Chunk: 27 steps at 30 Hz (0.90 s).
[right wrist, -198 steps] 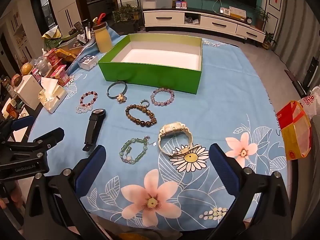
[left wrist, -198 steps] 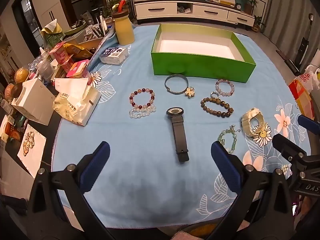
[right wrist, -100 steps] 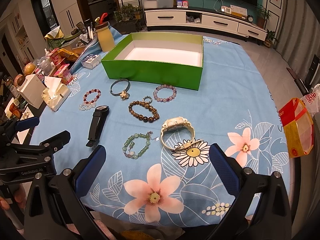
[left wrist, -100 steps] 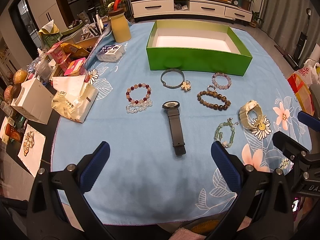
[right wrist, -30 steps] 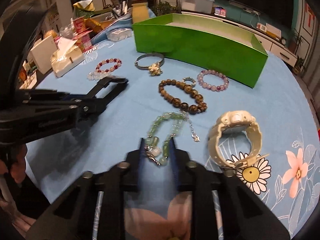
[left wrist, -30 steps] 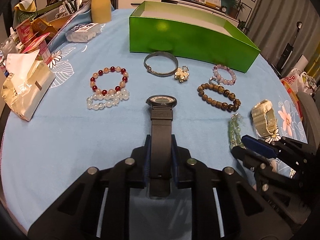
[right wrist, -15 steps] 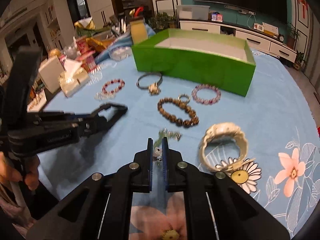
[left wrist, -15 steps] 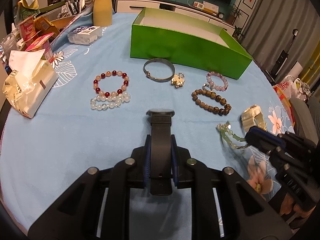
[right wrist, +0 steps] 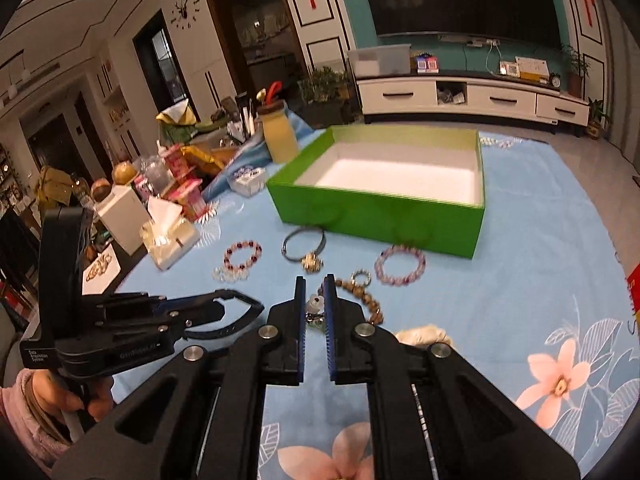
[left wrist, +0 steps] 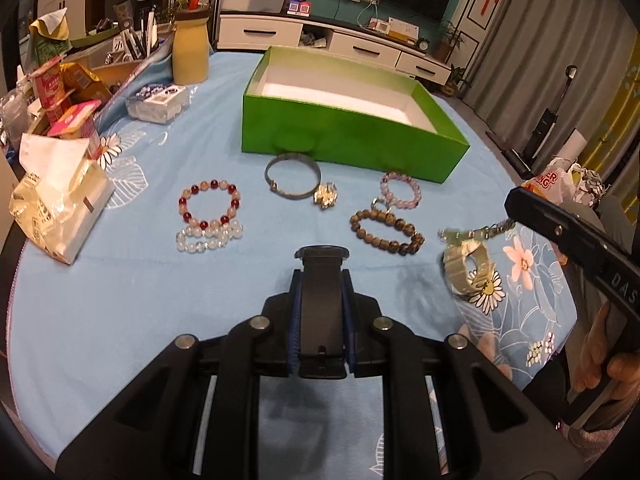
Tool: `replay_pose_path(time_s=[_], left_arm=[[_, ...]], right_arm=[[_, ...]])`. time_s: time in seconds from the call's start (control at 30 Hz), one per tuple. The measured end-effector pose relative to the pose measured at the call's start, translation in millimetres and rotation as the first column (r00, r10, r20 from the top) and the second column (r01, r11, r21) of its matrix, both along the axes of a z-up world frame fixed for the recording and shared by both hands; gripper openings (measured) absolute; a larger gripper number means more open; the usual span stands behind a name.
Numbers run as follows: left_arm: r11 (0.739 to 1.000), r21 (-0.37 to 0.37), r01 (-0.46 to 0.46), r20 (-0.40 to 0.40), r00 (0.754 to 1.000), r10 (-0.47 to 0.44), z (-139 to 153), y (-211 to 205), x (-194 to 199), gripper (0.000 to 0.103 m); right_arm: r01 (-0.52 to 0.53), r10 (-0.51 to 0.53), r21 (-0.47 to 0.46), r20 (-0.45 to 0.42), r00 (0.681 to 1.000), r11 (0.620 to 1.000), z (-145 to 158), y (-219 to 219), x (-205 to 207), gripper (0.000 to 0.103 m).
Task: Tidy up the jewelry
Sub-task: 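Carry both items into the green box and open both tools to release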
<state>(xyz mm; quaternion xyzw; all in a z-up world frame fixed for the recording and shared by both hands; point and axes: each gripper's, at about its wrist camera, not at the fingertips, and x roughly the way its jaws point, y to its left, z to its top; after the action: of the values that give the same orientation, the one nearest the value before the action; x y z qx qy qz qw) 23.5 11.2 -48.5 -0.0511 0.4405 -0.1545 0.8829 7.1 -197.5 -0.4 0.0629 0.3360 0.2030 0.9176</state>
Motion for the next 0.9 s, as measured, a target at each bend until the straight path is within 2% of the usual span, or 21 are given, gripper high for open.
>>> replay_pose_path(time_s=[0.4,0.63,0.9], left_arm=[[1.000,0.013,0.013,0.065,0.998,-0.014,42,-3,25,0.017],[1.000,0.025,0.004,0.137,0.991,-0.007,77,-9,64,0.017],[0.999,0.034,-0.016,0.135,0.991,0.011,90,-20,119,0.017]], right_arm=[[0.043,-0.044,0.011,0.093,0.995,0.999,32,-20,26,0.008],[0.078,-0.080,0.015,0.139,0.987,0.997,49,-34,53,0.008],[0.097,-0.095,-0.008,0.159,0.983,0.995,59,-44,92,0.008]])
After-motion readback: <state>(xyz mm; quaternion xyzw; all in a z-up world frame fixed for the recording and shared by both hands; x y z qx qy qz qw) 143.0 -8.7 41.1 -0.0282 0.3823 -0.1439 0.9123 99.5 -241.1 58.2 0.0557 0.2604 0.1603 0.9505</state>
